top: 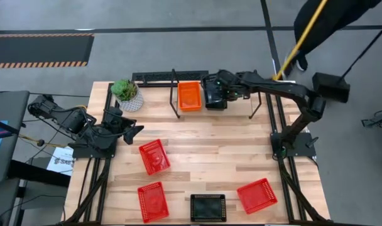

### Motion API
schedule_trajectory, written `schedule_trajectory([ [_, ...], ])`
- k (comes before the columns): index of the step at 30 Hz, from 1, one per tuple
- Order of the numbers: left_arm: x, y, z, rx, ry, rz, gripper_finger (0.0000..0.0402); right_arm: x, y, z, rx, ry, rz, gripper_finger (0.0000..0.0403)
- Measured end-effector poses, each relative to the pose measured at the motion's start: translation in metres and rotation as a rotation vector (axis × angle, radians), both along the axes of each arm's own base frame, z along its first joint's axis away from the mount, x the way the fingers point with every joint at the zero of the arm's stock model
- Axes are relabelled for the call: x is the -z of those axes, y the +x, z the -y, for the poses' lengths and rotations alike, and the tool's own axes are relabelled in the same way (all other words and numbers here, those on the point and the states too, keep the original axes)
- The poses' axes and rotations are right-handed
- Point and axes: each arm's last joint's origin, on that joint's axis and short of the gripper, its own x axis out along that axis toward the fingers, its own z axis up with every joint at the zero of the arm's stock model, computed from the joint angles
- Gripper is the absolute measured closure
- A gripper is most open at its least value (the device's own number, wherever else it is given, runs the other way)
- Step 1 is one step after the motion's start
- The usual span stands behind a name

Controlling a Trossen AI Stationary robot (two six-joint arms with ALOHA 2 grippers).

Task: Stack baskets on shelf by color
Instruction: Stack the top black bin on top of the black stacked bins on the shelf, then stack the black bin on top of the black stacked bins on the shelf

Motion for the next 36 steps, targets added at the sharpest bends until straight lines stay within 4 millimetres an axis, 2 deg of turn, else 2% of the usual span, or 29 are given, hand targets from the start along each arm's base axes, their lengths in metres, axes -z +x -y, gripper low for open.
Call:
schedule_trajectory([
  [11,0.0,0.0,0.0,0.003,0.006,-0.003,0.0123,0.007,0.002,0.004,0.016,0.014,-0.015,0.0375],
  [25,0.0,0.0,0.0,0.004,0.007,-0.004,0.0123,0.007,0.002,0.004,0.013,0.014,-0.019,0.0303],
  [29,0.0,0.0,0.0,0.004,0.006,-0.004,0.0123,0.007,0.002,0.004,-0.036,0.003,-0.036,0.0284],
  [36,0.0,0.0,0.0,0.013,-0.011,-0.007,0.0123,-0.02,-0.017,-0.001,-0.081,-0.009,0.027,0.0258],
])
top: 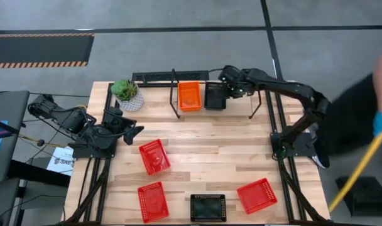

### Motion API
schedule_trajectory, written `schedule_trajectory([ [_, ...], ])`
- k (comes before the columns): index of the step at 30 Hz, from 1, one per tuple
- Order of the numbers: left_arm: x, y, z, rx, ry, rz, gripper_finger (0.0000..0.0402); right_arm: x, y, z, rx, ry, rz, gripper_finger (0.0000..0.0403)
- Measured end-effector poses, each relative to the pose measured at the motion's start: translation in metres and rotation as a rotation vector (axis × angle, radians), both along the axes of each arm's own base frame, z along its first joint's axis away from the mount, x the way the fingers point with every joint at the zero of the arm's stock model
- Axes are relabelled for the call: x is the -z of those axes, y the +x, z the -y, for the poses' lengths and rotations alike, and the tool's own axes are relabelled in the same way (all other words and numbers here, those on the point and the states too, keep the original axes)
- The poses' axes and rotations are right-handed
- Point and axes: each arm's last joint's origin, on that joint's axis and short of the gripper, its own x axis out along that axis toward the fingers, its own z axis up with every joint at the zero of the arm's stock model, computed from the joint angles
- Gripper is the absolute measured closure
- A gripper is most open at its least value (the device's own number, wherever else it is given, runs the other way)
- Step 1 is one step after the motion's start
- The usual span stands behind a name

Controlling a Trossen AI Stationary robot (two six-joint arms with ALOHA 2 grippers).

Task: Stack baskets on shelf by color
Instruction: Stack the black bin on top of the black stacked bins on the shelf

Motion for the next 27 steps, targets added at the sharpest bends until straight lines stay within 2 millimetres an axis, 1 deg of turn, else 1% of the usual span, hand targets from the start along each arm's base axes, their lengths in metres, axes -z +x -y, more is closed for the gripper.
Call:
schedule_trajectory([
  [3,0.0,0.0,0.001,0.018,-0.019,-0.009,0.0123,-0.014,-0.005,-0.018,-0.163,0.072,0.062,0.0252],
  [6,0.001,0.0,0.001,0.03,-0.024,-0.016,0.0123,-0.024,-0.002,-0.052,-0.387,0.165,0.114,0.025],
  [9,0.001,0.0,0.001,0.031,-0.023,-0.016,0.0123,-0.03,0.006,-0.1,-0.615,0.177,0.123,0.0251],
  [12,0.001,0.0,0.001,0.032,-0.025,-0.017,0.0123,-0.027,0.015,-0.156,-0.86,0.154,0.081,0.0252],
  [16,0.001,0.0,0.002,0.055,-0.05,-0.029,0.0123,-0.011,0.024,-0.226,-1.124,0.127,0.028,0.0246],
  [19,0.001,0.0,0.003,0.079,-0.059,-0.041,0.0123,0.008,0.029,-0.264,-1.232,0.14,-0.026,0.0235],
  [23,0.002,0.0,0.004,0.111,-0.067,-0.057,0.0123,0.034,0.037,-0.3,-1.32,0.149,-0.062,0.0208],
  [27,0.002,0.0,0.004,0.132,-0.081,-0.069,0.0123,0.053,0.05,-0.326,-1.381,0.149,0.009,0.0173],
])
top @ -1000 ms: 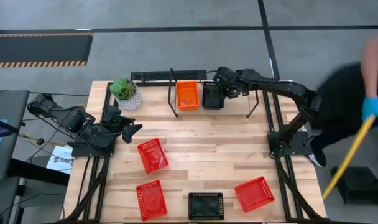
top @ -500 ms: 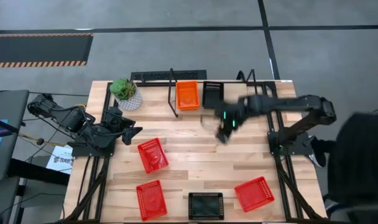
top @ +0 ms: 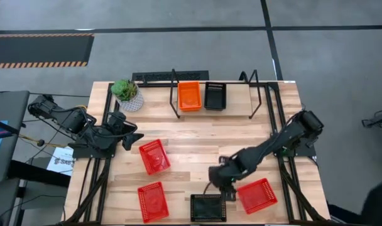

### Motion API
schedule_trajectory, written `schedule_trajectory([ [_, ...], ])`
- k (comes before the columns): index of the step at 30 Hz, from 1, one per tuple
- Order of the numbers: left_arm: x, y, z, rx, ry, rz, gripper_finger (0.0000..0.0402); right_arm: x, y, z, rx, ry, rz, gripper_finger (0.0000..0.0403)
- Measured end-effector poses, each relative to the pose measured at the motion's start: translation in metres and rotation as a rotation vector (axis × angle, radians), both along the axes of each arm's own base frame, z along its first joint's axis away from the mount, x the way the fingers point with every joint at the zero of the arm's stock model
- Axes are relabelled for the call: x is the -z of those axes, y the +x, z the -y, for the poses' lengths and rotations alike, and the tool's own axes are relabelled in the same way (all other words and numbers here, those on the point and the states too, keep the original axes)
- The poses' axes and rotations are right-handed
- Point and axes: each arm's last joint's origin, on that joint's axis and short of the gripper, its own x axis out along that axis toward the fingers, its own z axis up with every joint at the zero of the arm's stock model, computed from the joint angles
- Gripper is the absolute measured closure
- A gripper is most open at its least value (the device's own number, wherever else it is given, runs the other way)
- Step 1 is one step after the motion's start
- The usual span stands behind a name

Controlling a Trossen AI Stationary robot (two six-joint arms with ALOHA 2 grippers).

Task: Stack baskets on shelf by color
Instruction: Stack the black bin on top of the black stacked bins on the shelf

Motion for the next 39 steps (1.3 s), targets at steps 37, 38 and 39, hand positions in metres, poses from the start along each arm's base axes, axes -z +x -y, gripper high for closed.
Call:
schedule_trajectory([
  [37,0.006,-0.007,-0.005,0.041,0.079,-0.121,0.0123,-0.063,-0.004,0.109,0.66,-0.003,0.146,0.0394],
  [38,0.006,-0.007,-0.006,0.034,0.078,-0.121,0.0123,-0.074,-0.011,0.125,0.755,-0.016,0.178,0.0396],
  [39,0.007,-0.006,-0.007,0.025,0.078,-0.121,0.0123,-0.084,-0.018,0.14,0.85,-0.019,0.217,0.0397],
])
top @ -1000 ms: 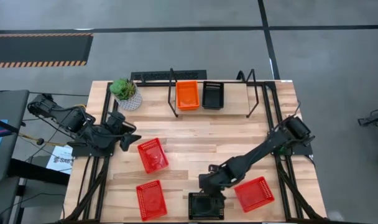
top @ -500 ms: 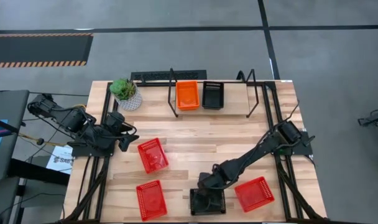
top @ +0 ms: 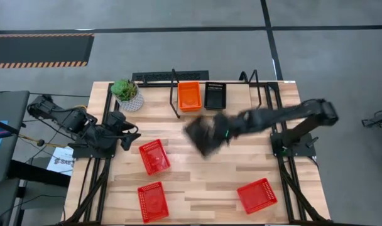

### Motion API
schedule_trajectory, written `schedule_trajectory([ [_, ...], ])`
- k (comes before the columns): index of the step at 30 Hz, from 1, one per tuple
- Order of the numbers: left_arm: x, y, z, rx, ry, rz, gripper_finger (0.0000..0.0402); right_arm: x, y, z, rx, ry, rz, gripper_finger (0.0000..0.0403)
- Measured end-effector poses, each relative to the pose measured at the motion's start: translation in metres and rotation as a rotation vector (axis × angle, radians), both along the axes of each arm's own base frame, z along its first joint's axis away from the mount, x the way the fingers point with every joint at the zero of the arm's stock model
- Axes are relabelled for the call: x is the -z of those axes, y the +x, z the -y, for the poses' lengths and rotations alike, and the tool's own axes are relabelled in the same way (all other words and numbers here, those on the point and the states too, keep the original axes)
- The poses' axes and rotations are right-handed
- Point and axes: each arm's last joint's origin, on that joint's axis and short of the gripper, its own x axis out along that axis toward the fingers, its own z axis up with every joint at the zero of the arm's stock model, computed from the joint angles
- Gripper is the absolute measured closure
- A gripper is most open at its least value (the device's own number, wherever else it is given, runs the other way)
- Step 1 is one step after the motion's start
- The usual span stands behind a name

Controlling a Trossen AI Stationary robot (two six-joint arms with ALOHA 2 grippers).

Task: Stack baskets on shelf by color
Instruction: Stack the black bin on top of the black stacked bins on the shelf

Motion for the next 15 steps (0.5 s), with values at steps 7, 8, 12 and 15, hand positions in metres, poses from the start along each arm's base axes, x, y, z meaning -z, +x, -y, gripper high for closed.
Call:
schedule_trajectory([
  [7,-0.002,0.006,-0.01,-0.116,-0.04,0.05,0.0123,-0.03,-0.045,0.087,0.513,-0.07,0.069,0.0396],
  [8,-0.003,0.007,-0.011,-0.131,-0.053,0.058,0.0123,-0.029,-0.047,0.097,0.543,-0.077,0.058,0.0397],
  [12,-0.005,0.011,-0.015,-0.193,-0.097,0.109,0.0123,-0.019,-0.047,0.133,0.608,-0.123,0.016,0.039],
  [15,-0.007,0.014,-0.018,-0.22,-0.11,0.142,0.0123,-0.007,-0.044,0.158,0.617,-0.104,-0.029,0.0379],
])
